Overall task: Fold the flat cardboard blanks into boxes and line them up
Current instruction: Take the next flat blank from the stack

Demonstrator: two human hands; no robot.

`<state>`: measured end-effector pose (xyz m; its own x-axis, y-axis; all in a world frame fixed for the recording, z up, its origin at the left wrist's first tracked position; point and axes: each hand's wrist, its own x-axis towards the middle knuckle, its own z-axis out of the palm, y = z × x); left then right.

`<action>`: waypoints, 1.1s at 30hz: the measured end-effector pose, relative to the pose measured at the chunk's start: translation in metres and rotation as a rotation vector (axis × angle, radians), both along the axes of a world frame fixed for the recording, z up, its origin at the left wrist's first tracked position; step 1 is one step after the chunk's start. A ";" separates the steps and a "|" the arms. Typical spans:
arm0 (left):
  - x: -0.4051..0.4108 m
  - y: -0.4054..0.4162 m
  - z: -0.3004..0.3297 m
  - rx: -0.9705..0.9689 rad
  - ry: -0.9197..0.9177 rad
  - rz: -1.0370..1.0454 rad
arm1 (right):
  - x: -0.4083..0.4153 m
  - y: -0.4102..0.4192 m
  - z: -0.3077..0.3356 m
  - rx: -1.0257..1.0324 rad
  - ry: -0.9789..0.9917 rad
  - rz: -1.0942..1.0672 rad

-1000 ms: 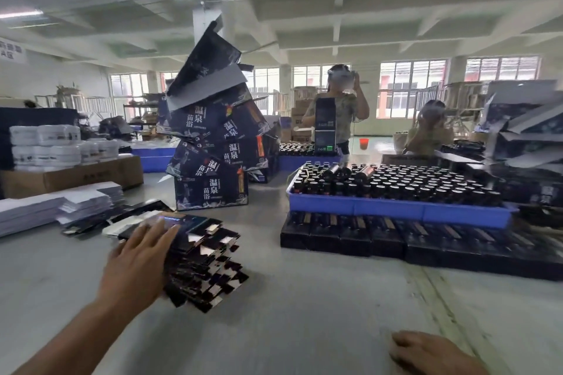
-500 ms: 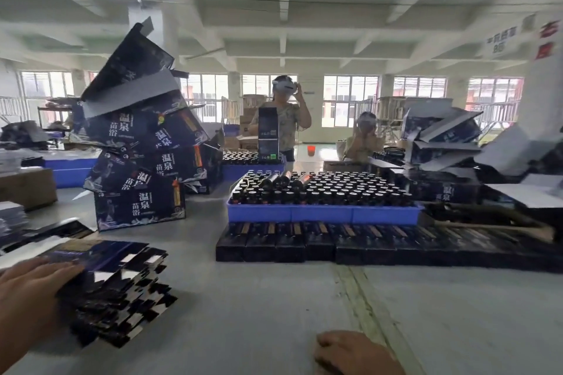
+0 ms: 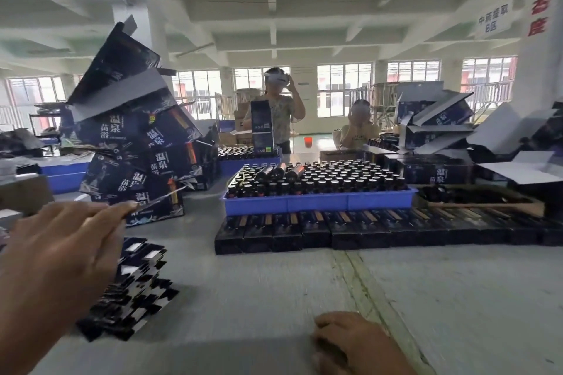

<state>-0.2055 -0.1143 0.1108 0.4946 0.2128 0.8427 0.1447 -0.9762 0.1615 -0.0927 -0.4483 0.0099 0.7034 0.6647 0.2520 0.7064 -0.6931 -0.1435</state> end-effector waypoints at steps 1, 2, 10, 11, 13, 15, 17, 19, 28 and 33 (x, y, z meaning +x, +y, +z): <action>-0.005 -0.018 0.004 0.145 -0.018 -0.022 | 0.001 0.003 0.001 0.109 0.248 -0.056; -0.007 -0.038 0.008 0.288 -0.015 -0.089 | -0.002 0.003 0.006 0.330 0.420 -0.138; 0.011 -0.153 -0.047 0.402 0.262 -0.507 | -0.008 -0.012 0.032 1.172 1.185 -0.320; 0.013 -0.160 -0.054 0.420 0.280 -0.523 | -0.010 -0.010 0.033 1.144 1.153 -0.323; 0.017 -0.166 -0.066 0.443 0.287 -0.542 | -0.011 -0.009 0.034 1.108 1.143 -0.297; 0.020 -0.166 -0.071 0.426 0.305 -0.540 | -0.012 -0.010 0.032 1.132 1.139 -0.296; 0.025 -0.165 -0.076 0.369 0.402 -0.481 | -0.013 -0.012 0.031 1.165 1.127 -0.277; 0.029 -0.165 -0.075 0.291 0.552 -0.387 | -0.016 -0.016 0.031 1.165 1.095 -0.268; 0.031 -0.162 -0.086 0.214 0.658 -0.411 | -0.028 -0.029 0.024 1.140 0.994 -0.145; 0.028 -0.159 -0.081 0.304 0.535 -0.340 | -0.029 -0.036 0.022 1.117 1.072 -0.189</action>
<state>-0.1775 -0.2732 0.0300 0.8553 -0.2338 0.4624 -0.1933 -0.9720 -0.1337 -0.1219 -0.4839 0.0315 0.9203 0.3738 -0.1158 -0.1412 0.0412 -0.9891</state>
